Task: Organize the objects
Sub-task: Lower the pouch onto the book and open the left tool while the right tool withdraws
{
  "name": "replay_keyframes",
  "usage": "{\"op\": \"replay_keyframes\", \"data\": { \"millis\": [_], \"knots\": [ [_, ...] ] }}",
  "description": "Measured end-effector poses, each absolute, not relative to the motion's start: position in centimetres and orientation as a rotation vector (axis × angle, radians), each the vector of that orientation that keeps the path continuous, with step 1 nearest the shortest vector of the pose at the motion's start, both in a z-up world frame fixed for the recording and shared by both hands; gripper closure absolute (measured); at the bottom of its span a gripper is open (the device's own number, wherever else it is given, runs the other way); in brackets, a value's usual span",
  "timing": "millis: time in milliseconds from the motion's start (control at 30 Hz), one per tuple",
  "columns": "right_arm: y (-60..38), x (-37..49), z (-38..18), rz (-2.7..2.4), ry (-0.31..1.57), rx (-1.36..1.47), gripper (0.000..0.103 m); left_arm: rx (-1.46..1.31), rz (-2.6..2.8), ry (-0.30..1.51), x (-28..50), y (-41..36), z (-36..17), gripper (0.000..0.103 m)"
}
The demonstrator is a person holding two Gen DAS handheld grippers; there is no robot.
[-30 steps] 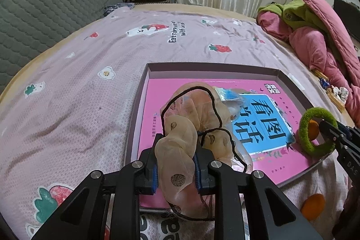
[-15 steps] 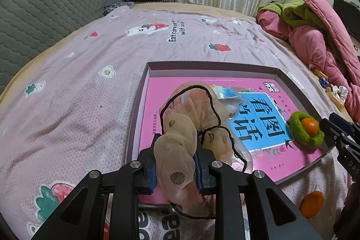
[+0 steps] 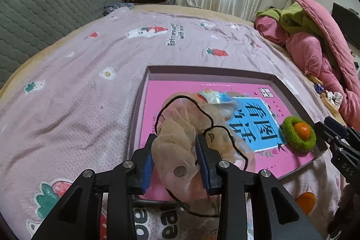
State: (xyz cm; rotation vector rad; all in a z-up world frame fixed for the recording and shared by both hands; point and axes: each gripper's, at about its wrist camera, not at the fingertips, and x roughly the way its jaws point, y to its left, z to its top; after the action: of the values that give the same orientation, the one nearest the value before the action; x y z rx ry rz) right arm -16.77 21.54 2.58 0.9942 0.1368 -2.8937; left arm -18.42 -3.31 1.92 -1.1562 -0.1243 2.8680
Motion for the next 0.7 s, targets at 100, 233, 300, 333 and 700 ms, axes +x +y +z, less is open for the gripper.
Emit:
{"op": "replay_keyframes", "data": {
  "millis": [100, 233, 300, 333, 700],
  "knots": [
    [21.6, -16.8, 2.6, -2.891, 0.137, 0.994, 0.06, -1.151, 2.865, -0.141, -18.5, -3.5, 2.0, 0.067],
    [21.5, -16.7, 2.6, -2.893, 0.137, 0.992, 0.06, -1.135, 2.866, -0.157, -18.4, -3.5, 2.3, 0.067],
    [21.5, -16.7, 2.7, -2.895, 0.134, 0.991, 0.06, -1.117, 2.871, -0.164, -18.2, -3.6, 2.6, 0.065],
    [21.5, -16.7, 2.7, -2.895, 0.133, 0.991, 0.06, -1.107, 2.873, -0.166, -18.2, -3.6, 2.7, 0.063],
    [21.5, -16.4, 3.1, -2.898, 0.122, 0.964, 0.06, -0.987, 2.897, -0.188, -17.2, -3.8, 4.2, 0.054]
  ]
}}
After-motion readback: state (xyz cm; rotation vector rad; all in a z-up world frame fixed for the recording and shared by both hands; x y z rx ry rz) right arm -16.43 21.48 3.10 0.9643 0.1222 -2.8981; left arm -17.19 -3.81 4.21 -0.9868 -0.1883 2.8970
